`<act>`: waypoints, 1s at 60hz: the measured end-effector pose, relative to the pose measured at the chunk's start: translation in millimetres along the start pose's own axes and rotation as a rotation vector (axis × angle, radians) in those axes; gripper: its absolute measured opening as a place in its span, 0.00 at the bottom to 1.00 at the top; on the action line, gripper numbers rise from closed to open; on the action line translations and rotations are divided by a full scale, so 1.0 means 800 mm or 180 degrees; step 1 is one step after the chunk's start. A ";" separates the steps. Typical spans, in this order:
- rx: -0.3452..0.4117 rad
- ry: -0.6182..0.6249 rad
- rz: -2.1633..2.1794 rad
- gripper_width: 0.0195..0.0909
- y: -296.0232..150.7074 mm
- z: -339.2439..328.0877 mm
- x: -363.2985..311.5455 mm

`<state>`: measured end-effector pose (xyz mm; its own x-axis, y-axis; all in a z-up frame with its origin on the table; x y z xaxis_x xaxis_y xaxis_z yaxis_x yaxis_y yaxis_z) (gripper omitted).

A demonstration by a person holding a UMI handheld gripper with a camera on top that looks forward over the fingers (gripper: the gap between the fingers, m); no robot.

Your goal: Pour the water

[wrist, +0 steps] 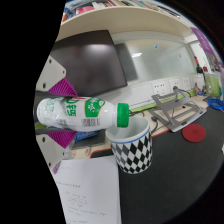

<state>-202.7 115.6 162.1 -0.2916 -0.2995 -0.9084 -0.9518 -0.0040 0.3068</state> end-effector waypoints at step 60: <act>0.1311 0.0601 -0.5722 0.33 -0.359 -0.022 -0.099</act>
<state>95.3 124.0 151.2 0.9573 -0.2879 0.0255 -0.0352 -0.2035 -0.9785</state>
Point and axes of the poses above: the point between the fingertips, and its own axes, seen from behind it with the camera up: x to the right, y down, z forward, the way the camera looks, the point moved 4 cm from there along -z, backward, against the way the camera looks, and after that the axes turned 2 degrees about x, right-handed, at the moved point
